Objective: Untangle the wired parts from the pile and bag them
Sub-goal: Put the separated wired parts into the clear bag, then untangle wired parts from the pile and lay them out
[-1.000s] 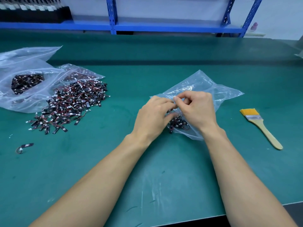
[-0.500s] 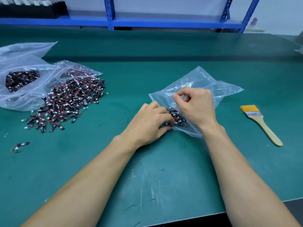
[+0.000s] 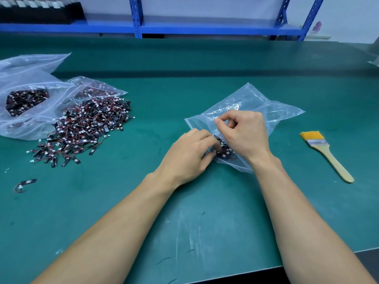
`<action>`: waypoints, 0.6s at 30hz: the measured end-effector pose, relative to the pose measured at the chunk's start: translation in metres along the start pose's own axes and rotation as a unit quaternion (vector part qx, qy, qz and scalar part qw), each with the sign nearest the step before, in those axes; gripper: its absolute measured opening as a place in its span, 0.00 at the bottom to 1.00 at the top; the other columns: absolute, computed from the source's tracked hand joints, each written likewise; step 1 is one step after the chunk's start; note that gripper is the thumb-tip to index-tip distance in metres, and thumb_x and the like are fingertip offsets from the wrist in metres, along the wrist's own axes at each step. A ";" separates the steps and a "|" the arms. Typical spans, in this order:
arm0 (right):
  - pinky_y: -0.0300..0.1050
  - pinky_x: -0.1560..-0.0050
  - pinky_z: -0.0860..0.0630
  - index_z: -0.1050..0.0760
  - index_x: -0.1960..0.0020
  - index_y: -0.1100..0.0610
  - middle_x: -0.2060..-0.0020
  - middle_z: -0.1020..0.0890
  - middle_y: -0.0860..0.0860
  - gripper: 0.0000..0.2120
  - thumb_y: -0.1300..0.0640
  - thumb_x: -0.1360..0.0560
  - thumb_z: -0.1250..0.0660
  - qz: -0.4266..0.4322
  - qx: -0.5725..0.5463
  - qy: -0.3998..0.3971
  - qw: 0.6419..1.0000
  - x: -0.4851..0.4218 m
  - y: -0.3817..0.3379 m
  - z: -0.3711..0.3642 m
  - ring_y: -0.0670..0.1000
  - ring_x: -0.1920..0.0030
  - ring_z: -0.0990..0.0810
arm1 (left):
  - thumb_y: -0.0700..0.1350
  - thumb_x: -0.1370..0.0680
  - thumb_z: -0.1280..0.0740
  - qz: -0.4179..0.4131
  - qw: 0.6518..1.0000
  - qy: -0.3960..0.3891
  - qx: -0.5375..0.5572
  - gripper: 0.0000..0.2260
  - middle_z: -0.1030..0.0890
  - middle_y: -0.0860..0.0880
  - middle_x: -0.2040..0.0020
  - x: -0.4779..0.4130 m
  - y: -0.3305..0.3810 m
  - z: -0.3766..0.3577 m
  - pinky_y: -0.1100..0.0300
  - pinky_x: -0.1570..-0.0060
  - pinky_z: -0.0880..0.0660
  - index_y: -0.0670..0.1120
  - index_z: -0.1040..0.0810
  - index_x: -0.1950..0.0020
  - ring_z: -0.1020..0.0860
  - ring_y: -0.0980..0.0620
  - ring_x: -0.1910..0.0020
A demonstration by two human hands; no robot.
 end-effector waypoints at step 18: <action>0.51 0.48 0.26 0.17 0.52 0.43 0.53 0.20 0.43 0.19 0.33 0.23 0.40 0.039 0.031 -0.158 0.986 0.009 -0.009 -0.028 0.48 0.51 0.26 | 0.48 0.20 0.35 -0.028 0.998 -0.046 -0.011 0.11 0.19 0.52 0.40 0.036 -0.012 0.019 0.50 0.38 0.30 0.47 0.18 0.41 0.24 0.49 0.39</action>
Point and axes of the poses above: each hand's wrist, its own x-axis away from the middle knuckle, its own z-axis out of the back of the hand, y = z × x, the point moved 8 cm from there along -x, towards the middle knuckle
